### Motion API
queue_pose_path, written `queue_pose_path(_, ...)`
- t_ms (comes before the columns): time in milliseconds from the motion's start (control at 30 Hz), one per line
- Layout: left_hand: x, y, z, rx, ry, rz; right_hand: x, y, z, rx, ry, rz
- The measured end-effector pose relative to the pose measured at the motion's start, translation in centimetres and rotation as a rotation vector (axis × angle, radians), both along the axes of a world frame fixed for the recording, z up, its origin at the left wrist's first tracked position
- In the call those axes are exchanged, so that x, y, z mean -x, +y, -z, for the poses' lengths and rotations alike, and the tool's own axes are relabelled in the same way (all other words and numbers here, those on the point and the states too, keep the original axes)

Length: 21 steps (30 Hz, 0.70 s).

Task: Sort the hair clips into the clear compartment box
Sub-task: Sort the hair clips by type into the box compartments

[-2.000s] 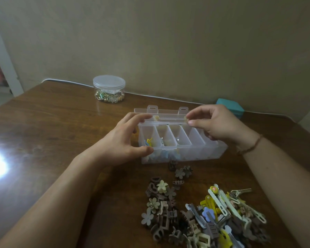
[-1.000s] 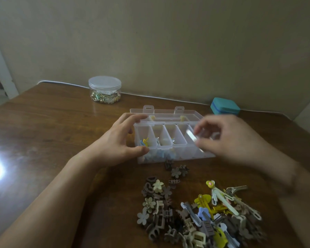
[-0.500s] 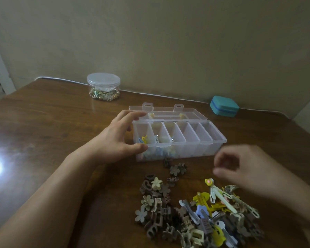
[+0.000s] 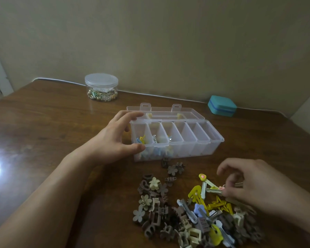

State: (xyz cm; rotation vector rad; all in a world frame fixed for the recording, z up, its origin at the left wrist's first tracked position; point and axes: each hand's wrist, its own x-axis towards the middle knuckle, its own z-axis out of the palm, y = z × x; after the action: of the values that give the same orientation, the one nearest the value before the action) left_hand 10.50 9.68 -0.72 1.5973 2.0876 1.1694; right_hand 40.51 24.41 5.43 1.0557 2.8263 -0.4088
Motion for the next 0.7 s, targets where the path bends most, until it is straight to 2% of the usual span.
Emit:
queue_pose_path(200, -0.1, -0.1, 0.0, -0.008, -0.002, -0.002, 1.6, 1.8, -2.2, 0.168, -0.017, -0.089)
queue_pose_path(333, -0.1, -0.1, 0.0, -0.005, -0.003, 0.0, 3.9, 2.1, -3.8, 0.184, 0.265, -0.156)
queue_pose_path(433, 0.0, 0.0, 0.1, -0.013, -0.012, 0.006, 7.2, 1.8, -4.0, 0.104, 0.526, -0.1)
queue_pose_path(500, 0.0, 0.0, 0.1, -0.012, -0.01, 0.008, 9.3, 1.4, -3.2, 0.096, 0.635, -0.066)
queue_pose_path(700, 0.0, 0.0, 0.1, -0.011, -0.001, 0.004, 8.9, 0.7, -0.8, 0.044, 0.556, -0.198)
